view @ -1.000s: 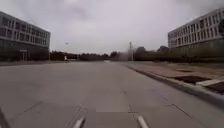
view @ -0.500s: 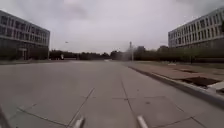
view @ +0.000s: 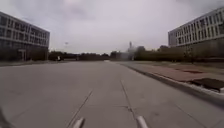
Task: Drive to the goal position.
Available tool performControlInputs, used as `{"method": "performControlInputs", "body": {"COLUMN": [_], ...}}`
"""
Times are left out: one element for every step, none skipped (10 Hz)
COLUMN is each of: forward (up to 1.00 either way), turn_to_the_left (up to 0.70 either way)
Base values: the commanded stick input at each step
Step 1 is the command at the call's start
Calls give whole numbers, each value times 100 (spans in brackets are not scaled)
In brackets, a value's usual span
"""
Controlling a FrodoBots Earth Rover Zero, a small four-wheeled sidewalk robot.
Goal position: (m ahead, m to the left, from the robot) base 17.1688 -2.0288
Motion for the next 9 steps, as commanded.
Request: {"method": "performControlInputs", "body": {"forward": [70,70,70,70,70,70,70,70,70], "turn_to_the_left": [0,0,0,0,0,0,0,0,0]}}
